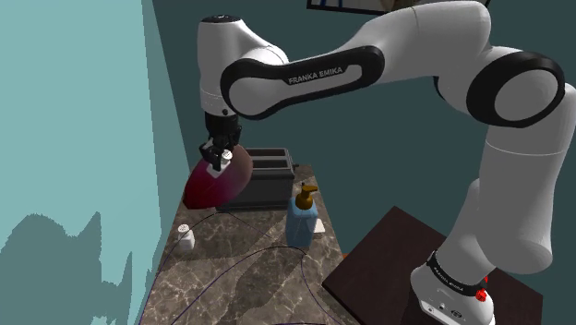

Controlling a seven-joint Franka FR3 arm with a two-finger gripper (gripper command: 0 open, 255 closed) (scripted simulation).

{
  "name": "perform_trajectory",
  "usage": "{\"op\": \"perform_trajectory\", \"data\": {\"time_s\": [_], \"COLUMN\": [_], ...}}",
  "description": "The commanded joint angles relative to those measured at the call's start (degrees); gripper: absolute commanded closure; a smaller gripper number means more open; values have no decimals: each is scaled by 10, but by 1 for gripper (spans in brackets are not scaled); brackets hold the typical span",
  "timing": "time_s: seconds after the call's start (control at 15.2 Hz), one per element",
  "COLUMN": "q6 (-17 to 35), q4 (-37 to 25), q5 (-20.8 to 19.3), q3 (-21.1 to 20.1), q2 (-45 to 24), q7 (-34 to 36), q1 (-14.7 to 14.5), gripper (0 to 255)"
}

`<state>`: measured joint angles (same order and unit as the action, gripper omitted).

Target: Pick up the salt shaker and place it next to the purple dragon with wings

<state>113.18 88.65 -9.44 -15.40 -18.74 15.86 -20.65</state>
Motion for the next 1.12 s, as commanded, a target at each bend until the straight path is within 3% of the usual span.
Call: {"op": "perform_trajectory", "data": {"time_s": [0.0, 0.86, 1.06], "q6": [-15, -114, -133], "q4": [-13, -116, -164], "q5": [1, 3, -12], "q3": [0, -3, -11], "q2": [2, -2, -35], "q7": [-2, -11, 26], "q1": [0, -6, -38], "gripper": [255, 255, 255]}}
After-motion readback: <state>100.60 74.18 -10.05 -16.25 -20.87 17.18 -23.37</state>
